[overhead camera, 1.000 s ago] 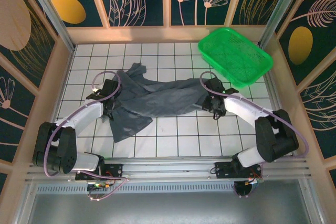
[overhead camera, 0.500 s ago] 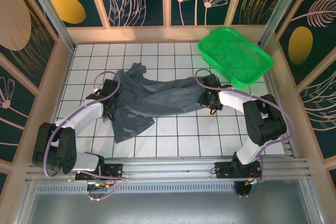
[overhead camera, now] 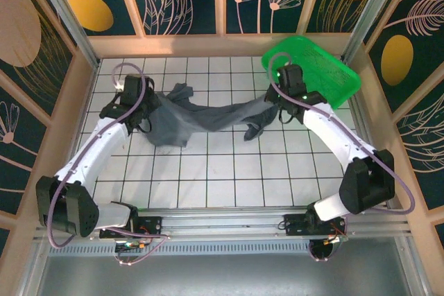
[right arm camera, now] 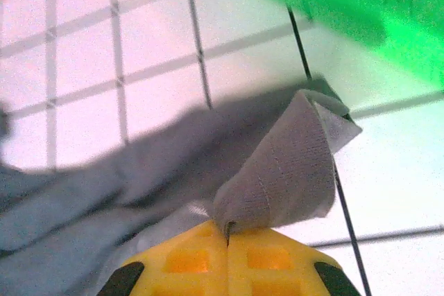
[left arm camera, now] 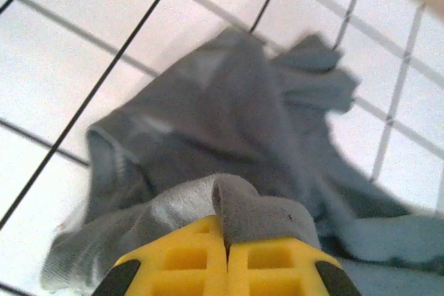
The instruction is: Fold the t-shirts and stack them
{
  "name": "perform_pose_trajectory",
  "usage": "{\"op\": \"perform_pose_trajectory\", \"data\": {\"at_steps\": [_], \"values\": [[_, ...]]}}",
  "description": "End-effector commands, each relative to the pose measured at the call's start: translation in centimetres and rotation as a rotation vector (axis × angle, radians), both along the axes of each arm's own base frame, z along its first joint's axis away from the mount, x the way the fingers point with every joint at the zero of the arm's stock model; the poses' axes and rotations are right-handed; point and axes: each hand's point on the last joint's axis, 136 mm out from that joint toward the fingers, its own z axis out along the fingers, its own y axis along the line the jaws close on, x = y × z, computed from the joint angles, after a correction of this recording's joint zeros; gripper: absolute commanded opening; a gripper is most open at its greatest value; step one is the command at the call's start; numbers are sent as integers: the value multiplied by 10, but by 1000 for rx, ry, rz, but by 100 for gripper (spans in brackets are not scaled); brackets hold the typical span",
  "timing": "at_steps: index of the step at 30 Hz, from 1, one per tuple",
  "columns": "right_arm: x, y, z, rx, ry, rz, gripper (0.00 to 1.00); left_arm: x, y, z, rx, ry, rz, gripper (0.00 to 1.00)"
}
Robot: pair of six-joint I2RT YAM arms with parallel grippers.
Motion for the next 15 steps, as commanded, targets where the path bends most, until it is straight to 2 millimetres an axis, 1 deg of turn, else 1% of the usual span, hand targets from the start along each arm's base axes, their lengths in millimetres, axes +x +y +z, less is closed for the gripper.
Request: {"op": "perform_pose_trajectory", "data": {"at_steps": [1,2,3,4,6,8,11,15], "values": [[5,4,78,24,-170,43,0,6,6,79,-55,-192,48,0],[6,5,99,37,-217,49,0,5,9,99,-62,-242,62,0],[6,5,114,45,-249,48,0,4,10,116,-71,-290,67,0],[5,5,134,58,-295,53,0,2,13,136,-81,-346,78,0],[2,4,169,85,-375,58,0,-8,20,170,-98,-444,101,0],[-7,3,201,117,-450,64,0,-21,27,204,-116,-552,120,0],[-24,-1,238,162,-542,78,0,-46,38,245,-136,-690,143,0],[-54,-12,275,211,-646,80,0,-84,53,290,-153,-846,169,0]]}}
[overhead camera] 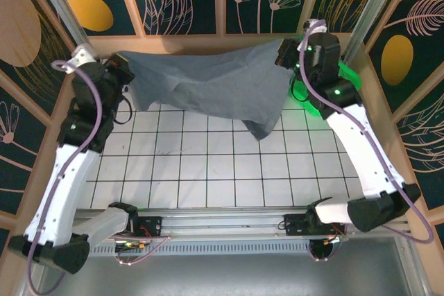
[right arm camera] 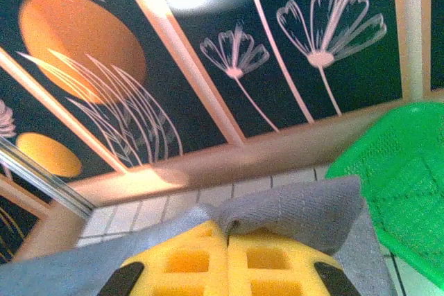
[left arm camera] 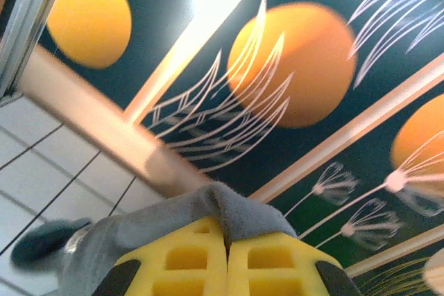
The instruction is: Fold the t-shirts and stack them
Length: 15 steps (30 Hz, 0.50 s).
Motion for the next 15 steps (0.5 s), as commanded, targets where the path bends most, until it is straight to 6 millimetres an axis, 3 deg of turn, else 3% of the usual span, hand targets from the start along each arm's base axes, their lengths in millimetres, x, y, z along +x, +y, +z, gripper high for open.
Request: {"op": "perform_pose_trajectory", "data": {"at_steps": [1,6,9,12,15], "values": [[-34,-11,62,67,-176,17,0,-37,22,67,-31,-226,70,0],[-69,-30,95,108,-276,-3,0,-80,41,112,-40,-358,128,0],[-78,-39,109,119,-315,-21,0,-87,44,133,-47,-398,135,0],[-68,-41,115,122,-337,-29,0,-71,40,140,-39,-381,138,0],[-38,-35,114,131,-322,-14,0,-37,44,125,-26,-274,213,0]]}}
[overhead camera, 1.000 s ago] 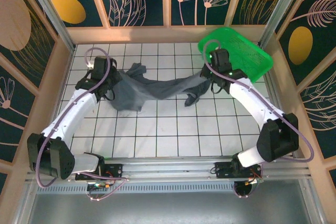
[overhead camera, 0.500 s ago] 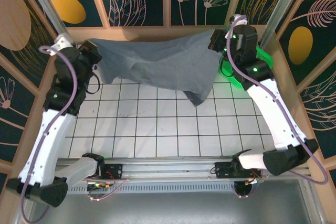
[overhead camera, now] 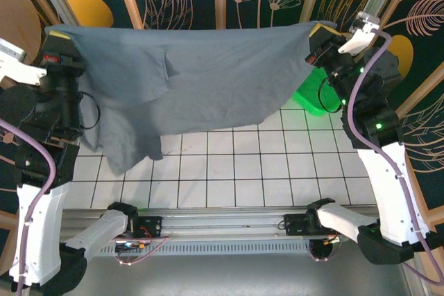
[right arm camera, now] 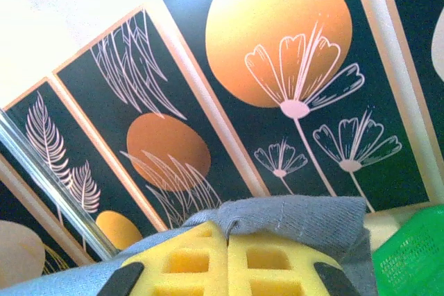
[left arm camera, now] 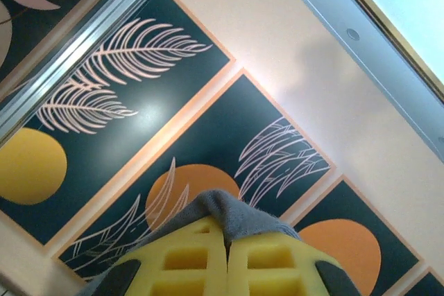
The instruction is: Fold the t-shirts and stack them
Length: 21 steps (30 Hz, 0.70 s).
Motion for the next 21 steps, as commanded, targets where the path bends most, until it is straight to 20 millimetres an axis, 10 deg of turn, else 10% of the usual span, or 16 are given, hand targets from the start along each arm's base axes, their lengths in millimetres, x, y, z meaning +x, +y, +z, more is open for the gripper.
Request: {"op": "perform_pose_trajectory", "data": {"at_steps": [1,5,8,12,16,21], "values": [[39,5,9,21,-25,-1,0,47,8,-23,15,142,129,0],[112,33,-29,14,80,69,0,118,15,-83,100,372,243,0],[187,69,-92,-4,250,174,0,186,40,-155,58,543,214,0],[258,101,-191,-67,493,239,55,269,49,-246,-29,732,-4,85],[258,110,-246,-110,624,225,59,283,24,-308,-18,914,-163,99],[190,126,-287,-132,716,227,60,212,16,-356,-43,1005,-181,96]]}}
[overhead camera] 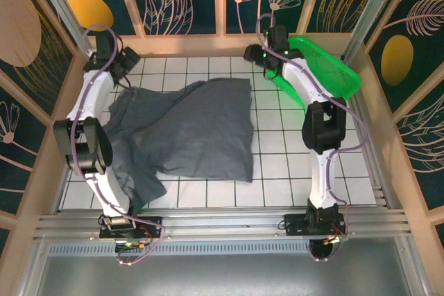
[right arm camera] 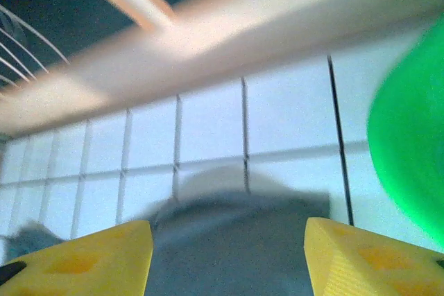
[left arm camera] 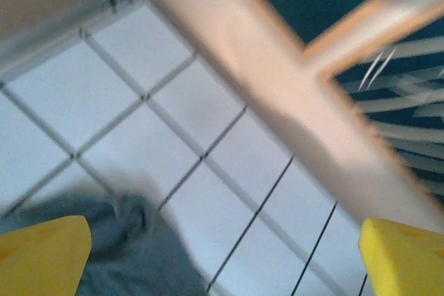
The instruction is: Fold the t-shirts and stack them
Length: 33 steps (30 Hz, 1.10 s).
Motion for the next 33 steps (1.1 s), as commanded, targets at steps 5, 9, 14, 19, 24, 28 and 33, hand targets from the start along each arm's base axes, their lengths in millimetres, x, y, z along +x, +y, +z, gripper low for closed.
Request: {"op": "perform_pose_trajectory", "data": {"at_steps": [5,9,14,19,24,28,33], "values": [[-141,55,3,103,53,70,56,-112,-31,-44,-143,87,-49,77],[-210,88,-63,102,257,110,50,-147,-46,-93,-228,177,-63,57],[-257,84,-128,44,461,88,48,-160,-55,-125,-268,241,-89,51],[-270,50,-172,-79,572,22,48,-155,-62,-131,-286,245,-124,52],[-263,-14,-201,-211,643,-107,48,-146,-60,-128,-257,250,-149,56],[-247,-50,-204,-251,638,-163,48,-141,-57,-129,-233,262,-150,57],[-226,-46,-189,-241,596,-121,49,-136,-53,-135,-209,270,-147,60]]}}
